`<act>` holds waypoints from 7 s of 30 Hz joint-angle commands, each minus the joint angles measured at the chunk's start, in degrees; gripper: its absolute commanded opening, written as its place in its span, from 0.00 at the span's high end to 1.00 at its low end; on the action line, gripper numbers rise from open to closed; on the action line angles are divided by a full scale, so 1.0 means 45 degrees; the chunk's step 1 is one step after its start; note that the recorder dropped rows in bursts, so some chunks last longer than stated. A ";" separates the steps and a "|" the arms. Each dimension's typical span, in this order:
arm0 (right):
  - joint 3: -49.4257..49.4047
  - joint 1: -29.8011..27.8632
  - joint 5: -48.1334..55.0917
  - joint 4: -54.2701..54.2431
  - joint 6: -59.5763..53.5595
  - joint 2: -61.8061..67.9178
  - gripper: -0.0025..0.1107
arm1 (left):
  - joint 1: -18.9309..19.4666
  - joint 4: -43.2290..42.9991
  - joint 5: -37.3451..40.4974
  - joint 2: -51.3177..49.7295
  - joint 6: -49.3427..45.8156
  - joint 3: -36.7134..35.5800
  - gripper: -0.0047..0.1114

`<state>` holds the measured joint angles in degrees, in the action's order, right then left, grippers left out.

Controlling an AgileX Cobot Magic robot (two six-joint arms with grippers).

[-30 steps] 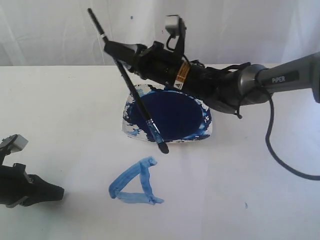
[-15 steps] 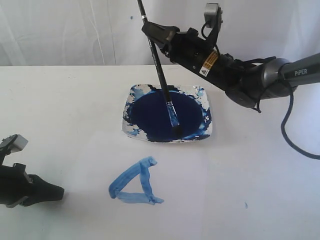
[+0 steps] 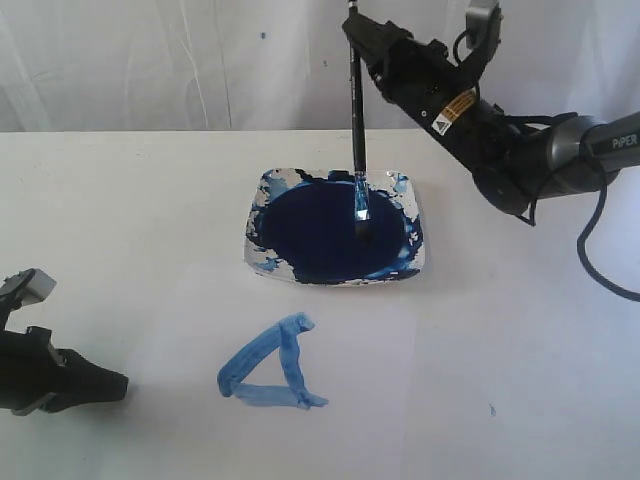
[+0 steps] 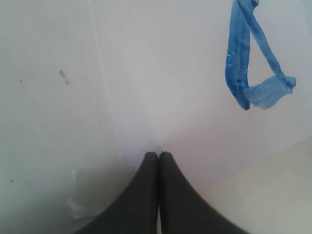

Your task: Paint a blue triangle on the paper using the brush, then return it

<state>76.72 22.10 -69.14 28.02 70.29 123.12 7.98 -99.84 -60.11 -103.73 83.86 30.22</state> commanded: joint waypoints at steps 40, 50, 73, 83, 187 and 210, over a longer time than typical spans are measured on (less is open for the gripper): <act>-0.0051 -0.0356 -0.0184 -1.0331 -0.1262 0.3862 0.98 | -0.0082 -0.0024 0.0612 0.0058 -0.0065 -0.0084 0.96; -0.0051 -0.0356 -0.0184 -1.0243 -0.1262 0.4166 0.98 | -0.0082 -0.0024 0.0660 0.0058 -0.0065 -0.0084 0.96; -0.0051 -0.0331 -0.0184 -0.8554 -0.2636 0.4543 0.98 | -0.0082 -0.0024 0.0660 0.0058 -0.0313 -0.0084 0.96; -0.0027 -0.0331 -0.0184 -0.8185 -0.2960 0.4543 0.95 | -0.0082 -0.0024 0.0660 0.0058 -0.0313 -0.0084 0.96; -0.9983 -0.2360 1.3377 -0.4009 -1.2459 -1.6366 0.56 | 0.0641 0.1389 -0.2190 0.3095 0.2328 0.1941 0.96; -0.9983 -0.2360 1.3001 -0.4009 -1.1934 -1.6366 0.56 | 0.3913 -0.0024 -0.1108 1.0818 0.5754 0.5458 0.96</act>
<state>32.07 11.58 -9.31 9.98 15.70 49.74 25.40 -99.49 -64.91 -57.93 109.00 54.45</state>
